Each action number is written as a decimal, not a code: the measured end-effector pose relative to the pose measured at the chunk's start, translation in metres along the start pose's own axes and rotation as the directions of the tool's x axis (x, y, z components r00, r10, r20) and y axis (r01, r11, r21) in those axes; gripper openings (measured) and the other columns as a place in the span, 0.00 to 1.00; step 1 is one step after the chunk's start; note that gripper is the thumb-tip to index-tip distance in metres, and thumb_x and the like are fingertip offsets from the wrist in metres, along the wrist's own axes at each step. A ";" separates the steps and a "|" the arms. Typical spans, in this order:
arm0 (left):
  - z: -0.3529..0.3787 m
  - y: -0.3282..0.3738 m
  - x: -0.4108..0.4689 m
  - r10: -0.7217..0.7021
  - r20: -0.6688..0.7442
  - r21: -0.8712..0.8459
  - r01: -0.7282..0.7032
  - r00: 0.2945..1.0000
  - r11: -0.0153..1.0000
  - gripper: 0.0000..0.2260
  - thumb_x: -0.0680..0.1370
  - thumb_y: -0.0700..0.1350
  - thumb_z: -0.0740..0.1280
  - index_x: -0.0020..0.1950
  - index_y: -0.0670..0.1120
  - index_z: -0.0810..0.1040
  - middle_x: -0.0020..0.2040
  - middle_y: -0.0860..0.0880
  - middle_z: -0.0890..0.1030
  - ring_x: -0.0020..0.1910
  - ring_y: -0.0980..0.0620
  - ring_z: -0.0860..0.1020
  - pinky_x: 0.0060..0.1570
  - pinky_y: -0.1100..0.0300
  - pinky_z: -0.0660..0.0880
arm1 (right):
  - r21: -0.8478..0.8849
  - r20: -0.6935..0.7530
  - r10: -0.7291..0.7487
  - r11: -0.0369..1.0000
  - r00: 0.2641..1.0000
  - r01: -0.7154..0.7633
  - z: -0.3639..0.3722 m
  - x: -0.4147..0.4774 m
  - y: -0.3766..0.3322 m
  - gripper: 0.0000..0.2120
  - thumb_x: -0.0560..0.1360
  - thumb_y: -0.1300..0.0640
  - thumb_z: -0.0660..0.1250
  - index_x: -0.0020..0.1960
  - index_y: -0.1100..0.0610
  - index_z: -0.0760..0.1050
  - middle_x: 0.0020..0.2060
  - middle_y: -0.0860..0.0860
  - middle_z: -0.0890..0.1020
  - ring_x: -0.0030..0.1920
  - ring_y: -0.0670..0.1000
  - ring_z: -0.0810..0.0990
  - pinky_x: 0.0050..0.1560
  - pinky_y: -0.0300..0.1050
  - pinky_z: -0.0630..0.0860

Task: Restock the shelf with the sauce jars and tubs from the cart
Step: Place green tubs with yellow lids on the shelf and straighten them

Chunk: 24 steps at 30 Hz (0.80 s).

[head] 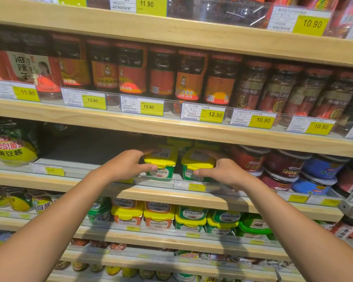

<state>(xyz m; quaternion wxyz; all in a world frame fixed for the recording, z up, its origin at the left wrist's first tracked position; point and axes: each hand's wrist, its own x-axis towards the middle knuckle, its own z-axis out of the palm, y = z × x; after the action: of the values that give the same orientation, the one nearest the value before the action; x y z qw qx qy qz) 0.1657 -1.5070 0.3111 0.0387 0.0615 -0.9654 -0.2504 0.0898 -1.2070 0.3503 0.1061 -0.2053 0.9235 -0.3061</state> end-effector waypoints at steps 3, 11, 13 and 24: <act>0.000 0.002 0.000 0.003 -0.001 0.002 -0.003 1.000 1.000 0.24 0.74 0.68 0.68 0.43 0.45 0.77 0.37 0.46 0.78 0.35 0.48 0.76 0.35 0.56 0.68 | -0.071 0.045 -0.109 0.991 0.993 0.112 -0.003 -0.001 0.002 0.33 0.73 0.40 0.71 0.75 0.41 0.62 0.16 0.44 0.65 0.20 0.42 0.69 0.24 0.34 0.61; -0.002 0.010 -0.006 0.073 0.009 -0.021 -0.073 0.997 0.997 0.10 0.78 0.56 0.71 0.50 0.50 0.80 0.35 0.52 0.78 0.31 0.61 0.76 0.30 0.66 0.67 | -0.189 0.028 0.001 0.982 1.000 0.004 -0.017 -0.005 -0.010 0.17 0.82 0.47 0.54 0.43 0.56 0.73 0.51 0.58 0.77 0.49 0.56 0.73 0.44 0.45 0.66; -0.002 0.013 -0.006 0.079 -0.010 -0.019 -0.079 0.997 0.997 0.07 0.79 0.52 0.70 0.52 0.50 0.80 0.30 0.54 0.74 0.25 0.63 0.73 0.24 0.68 0.63 | -0.227 0.038 -0.007 0.974 0.999 0.016 -0.020 -0.005 -0.017 0.17 0.81 0.48 0.55 0.38 0.55 0.71 0.48 0.57 0.76 0.48 0.55 0.72 0.40 0.44 0.65; -0.001 0.014 -0.010 0.123 -0.018 -0.027 -0.124 0.992 0.992 0.11 0.80 0.52 0.69 0.59 0.48 0.80 0.32 0.53 0.74 0.27 0.65 0.73 0.25 0.68 0.63 | -0.571 0.245 0.080 0.817 0.966 0.077 -0.024 -0.004 -0.031 0.27 0.79 0.42 0.53 0.71 0.56 0.69 0.66 0.58 0.74 0.56 0.55 0.72 0.51 0.46 0.67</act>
<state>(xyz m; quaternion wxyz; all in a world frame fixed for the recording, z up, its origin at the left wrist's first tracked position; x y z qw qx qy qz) 0.1747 -1.4942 0.3185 0.0627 0.0032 -0.9634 -0.2605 0.0959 -1.2156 0.3886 0.1585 -0.2651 0.9509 0.0169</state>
